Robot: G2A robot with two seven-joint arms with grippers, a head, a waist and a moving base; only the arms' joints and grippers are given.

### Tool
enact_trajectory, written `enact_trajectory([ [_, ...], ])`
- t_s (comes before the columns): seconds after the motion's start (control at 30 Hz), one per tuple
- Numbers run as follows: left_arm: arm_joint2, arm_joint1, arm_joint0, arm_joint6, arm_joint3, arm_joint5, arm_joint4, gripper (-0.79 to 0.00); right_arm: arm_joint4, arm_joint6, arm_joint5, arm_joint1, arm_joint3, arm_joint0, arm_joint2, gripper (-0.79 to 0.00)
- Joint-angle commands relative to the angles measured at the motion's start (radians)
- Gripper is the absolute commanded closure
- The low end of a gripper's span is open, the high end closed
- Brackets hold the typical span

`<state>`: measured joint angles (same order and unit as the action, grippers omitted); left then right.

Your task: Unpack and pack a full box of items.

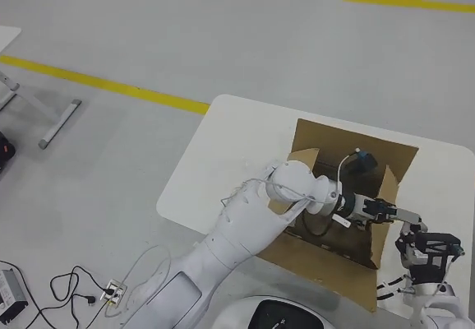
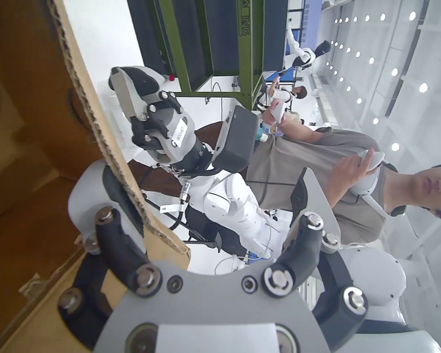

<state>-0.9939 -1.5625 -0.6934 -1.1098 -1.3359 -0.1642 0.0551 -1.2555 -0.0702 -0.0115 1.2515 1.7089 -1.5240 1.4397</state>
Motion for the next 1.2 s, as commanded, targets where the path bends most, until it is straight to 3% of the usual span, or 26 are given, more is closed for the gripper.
enact_trajectory([
  [0.0, 0.025, -0.006, 0.018, 0.009, 0.015, 0.01, -0.011, -0.785, 0.023, -0.011, 0.024, -0.001, 0.024, -0.022, 0.034, 0.0],
  [0.33, 0.156, -0.053, 0.116, 0.06, 0.155, 0.066, -0.091, -0.785, 0.08, 0.054, 0.172, -0.012, 0.183, -0.139, 0.286, 0.0],
  [0.63, 0.277, -0.108, 0.193, 0.108, 0.293, 0.113, -0.124, -0.785, 0.147, 0.147, 0.214, -0.009, 0.238, -0.164, 0.37, 0.0],
  [0.67, 0.285, -0.112, 0.2, 0.11, 0.304, 0.118, -0.118, -0.785, 0.157, 0.149, 0.21, -0.008, 0.243, -0.165, 0.372, -0.065],
  [0.7, 0.292, -0.115, 0.206, 0.112, 0.312, 0.12, -0.112, -0.785, 0.165, 0.153, 0.206, -0.007, 0.246, -0.167, 0.374, -0.234],
  [0.77, 0.297, -0.117, 0.218, 0.114, 0.317, 0.127, -0.092, -0.785, 0.188, 0.159, 0.201, -0.006, 0.255, -0.165, 0.375, -0.483],
  [0.87, 0.259, -0.107, 0.219, 0.089, 0.299, 0.13, -0.111, -0.785, 0.229, 0.175, 0.185, -0.004, 0.271, -0.154, 0.379, -0.693],
  [1.0, 0.173, -0.067, 0.195, 0.077, 0.196, 0.115, -0.047, -0.785, 0.287, 0.219, 0.136, -0.005, 0.298, -0.129, 0.387, -0.736],
  [1.17, 0.059, -0.011, 0.094, 0.066, -0.036, 0.03, 0.084, -0.785, 0.358, 0.308, 0.065, -0.009, 0.323, -0.086, 0.39, -0.767],
])
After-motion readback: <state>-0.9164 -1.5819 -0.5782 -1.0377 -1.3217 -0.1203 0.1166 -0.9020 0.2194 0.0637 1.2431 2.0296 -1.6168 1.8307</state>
